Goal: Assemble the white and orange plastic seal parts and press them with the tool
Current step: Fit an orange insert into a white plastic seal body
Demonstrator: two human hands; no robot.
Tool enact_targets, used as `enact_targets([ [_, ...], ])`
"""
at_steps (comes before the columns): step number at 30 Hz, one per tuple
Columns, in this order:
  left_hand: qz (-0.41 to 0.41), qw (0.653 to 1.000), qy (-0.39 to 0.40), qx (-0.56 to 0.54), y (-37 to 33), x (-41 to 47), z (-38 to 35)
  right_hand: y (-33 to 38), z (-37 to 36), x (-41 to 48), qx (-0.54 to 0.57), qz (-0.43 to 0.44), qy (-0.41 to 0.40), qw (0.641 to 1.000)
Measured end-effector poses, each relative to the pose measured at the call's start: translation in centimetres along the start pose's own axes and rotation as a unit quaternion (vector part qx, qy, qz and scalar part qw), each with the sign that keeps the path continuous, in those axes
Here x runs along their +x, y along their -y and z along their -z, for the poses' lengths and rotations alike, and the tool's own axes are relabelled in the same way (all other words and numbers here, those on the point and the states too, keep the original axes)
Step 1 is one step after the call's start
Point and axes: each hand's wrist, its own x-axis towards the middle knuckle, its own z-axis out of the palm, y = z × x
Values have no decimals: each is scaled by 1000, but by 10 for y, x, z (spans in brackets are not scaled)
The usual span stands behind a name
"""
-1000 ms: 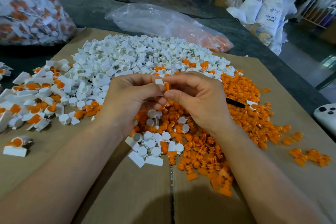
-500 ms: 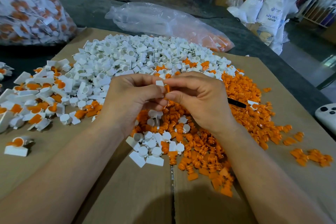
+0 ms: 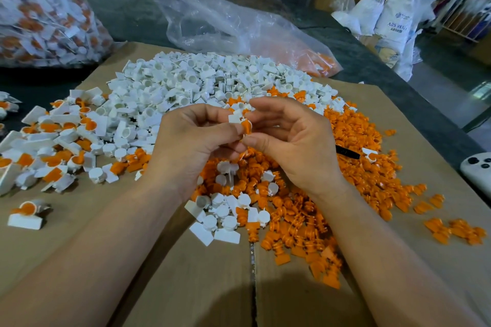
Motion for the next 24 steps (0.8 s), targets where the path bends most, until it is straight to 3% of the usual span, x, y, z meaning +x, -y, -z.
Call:
enact_targets([
  [24, 45, 999, -6, 28, -4, 0, 0, -3, 0, 0, -32, 21, -12, 999],
])
